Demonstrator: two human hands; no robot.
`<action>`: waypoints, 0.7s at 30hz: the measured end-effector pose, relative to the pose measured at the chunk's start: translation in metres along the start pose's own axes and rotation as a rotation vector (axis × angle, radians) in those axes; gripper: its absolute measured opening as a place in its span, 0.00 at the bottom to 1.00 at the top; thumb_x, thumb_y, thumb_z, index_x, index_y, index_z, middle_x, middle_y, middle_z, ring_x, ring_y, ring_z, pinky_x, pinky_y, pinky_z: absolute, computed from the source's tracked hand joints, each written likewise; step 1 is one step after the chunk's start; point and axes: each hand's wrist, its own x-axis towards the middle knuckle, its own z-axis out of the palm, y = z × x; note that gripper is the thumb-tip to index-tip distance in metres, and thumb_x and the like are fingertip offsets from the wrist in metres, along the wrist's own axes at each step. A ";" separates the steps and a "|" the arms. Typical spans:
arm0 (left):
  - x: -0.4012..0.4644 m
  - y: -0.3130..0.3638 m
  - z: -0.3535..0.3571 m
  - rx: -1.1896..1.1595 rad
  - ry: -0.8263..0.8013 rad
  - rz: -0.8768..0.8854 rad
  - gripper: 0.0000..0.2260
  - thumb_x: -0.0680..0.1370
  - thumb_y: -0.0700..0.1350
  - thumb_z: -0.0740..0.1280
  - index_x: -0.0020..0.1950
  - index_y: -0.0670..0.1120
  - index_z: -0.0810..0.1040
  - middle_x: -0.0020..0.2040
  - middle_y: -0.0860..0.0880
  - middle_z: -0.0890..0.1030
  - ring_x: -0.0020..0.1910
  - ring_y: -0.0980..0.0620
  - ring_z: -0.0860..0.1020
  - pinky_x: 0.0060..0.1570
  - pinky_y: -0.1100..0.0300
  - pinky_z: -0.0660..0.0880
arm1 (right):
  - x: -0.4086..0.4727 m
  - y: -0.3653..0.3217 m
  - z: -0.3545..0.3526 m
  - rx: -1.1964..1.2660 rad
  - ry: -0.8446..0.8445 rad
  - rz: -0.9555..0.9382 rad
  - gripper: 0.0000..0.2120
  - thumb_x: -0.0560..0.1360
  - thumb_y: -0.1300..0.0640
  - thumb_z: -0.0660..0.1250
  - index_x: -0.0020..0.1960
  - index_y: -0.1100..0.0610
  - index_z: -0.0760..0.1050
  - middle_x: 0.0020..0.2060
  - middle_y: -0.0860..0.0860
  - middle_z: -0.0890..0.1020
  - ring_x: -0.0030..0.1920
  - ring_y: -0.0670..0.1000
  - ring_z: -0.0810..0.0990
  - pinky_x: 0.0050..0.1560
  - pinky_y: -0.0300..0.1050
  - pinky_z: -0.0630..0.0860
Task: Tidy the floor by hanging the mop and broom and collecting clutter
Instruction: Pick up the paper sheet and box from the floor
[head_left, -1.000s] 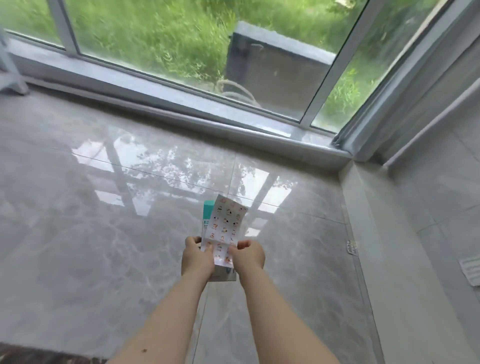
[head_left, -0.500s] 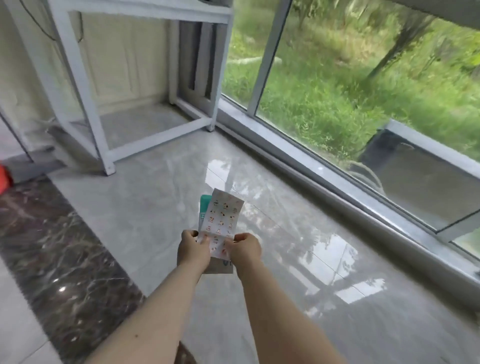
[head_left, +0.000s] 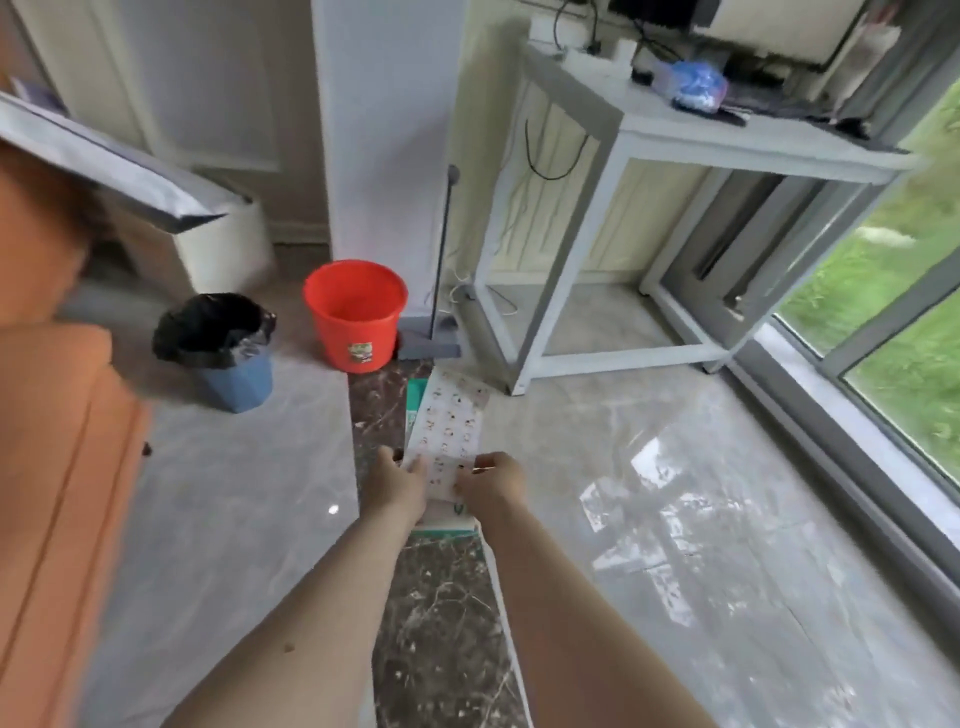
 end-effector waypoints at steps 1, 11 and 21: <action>0.017 -0.002 -0.017 -0.009 0.039 -0.022 0.19 0.79 0.49 0.61 0.68 0.42 0.68 0.64 0.41 0.77 0.55 0.42 0.79 0.46 0.54 0.76 | 0.005 -0.013 0.022 -0.031 -0.027 -0.017 0.10 0.74 0.60 0.65 0.55 0.59 0.76 0.53 0.58 0.83 0.54 0.58 0.82 0.54 0.51 0.80; 0.161 0.014 -0.105 -0.060 0.238 -0.199 0.14 0.80 0.49 0.60 0.64 0.46 0.68 0.63 0.44 0.78 0.37 0.51 0.75 0.25 0.65 0.68 | 0.083 -0.131 0.150 -0.178 -0.213 -0.100 0.15 0.73 0.63 0.64 0.59 0.57 0.77 0.57 0.54 0.82 0.55 0.55 0.81 0.53 0.46 0.80; 0.273 0.030 -0.172 -0.116 0.323 -0.260 0.12 0.80 0.47 0.61 0.62 0.47 0.69 0.63 0.46 0.78 0.42 0.50 0.76 0.29 0.66 0.71 | 0.141 -0.222 0.256 -0.173 -0.360 -0.095 0.20 0.73 0.65 0.62 0.65 0.55 0.72 0.53 0.51 0.79 0.50 0.52 0.80 0.29 0.35 0.71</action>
